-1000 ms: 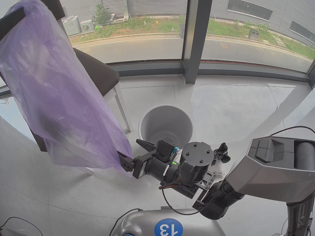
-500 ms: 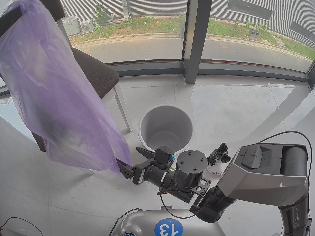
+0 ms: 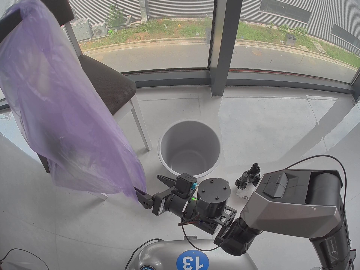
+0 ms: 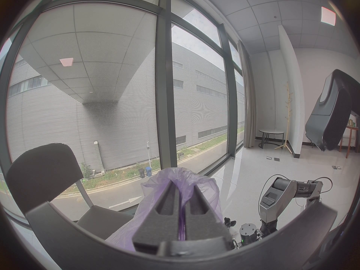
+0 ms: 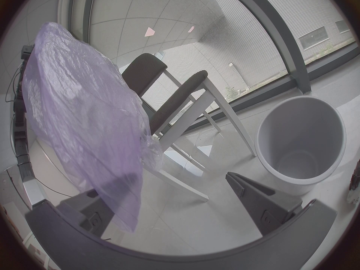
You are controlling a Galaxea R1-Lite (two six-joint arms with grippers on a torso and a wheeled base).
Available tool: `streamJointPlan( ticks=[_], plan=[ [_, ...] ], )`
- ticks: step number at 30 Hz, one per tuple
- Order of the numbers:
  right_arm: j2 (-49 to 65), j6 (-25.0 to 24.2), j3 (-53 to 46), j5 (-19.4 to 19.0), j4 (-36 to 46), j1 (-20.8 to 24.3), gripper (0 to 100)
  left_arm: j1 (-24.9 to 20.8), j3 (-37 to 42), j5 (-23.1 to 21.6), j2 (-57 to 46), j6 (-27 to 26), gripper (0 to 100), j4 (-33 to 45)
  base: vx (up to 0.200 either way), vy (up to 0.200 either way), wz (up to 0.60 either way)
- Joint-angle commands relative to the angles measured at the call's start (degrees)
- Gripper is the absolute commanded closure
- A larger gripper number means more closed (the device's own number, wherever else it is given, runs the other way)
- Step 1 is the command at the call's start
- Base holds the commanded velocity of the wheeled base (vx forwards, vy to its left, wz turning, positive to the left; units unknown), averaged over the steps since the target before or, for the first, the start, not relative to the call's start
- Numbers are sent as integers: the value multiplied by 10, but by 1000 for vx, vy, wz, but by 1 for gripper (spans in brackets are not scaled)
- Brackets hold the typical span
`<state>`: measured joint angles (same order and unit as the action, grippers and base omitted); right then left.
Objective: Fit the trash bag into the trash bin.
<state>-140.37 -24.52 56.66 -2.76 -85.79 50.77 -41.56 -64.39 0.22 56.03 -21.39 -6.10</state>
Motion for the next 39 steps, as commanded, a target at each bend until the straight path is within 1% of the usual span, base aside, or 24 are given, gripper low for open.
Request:
streamJointPlan(
  ticks=[1,7,22,23,33,39],
  plan=[
    [-3,0,19,-1,2,-2,0,2,5,-2,-2,0,100,-1,0,0,0],
    [-11,0,25,-2,2,-1,0,2,4,-2,6,-1,100,-17,0,0,0],
    [-27,-1,48,1,-1,2,0,6,10,-7,6,0,100,-17,0,0,0],
    [-26,-1,48,1,0,2,100,6,11,-8,6,0,100,-17,0,0,0],
    [-11,0,11,5,-25,-1,100,11,29,-10,5,1,100,-17,0,0,0],
    [46,5,-79,5,-42,-19,100,11,49,-3,9,-3,100,-9,0,0,0]
  ],
)
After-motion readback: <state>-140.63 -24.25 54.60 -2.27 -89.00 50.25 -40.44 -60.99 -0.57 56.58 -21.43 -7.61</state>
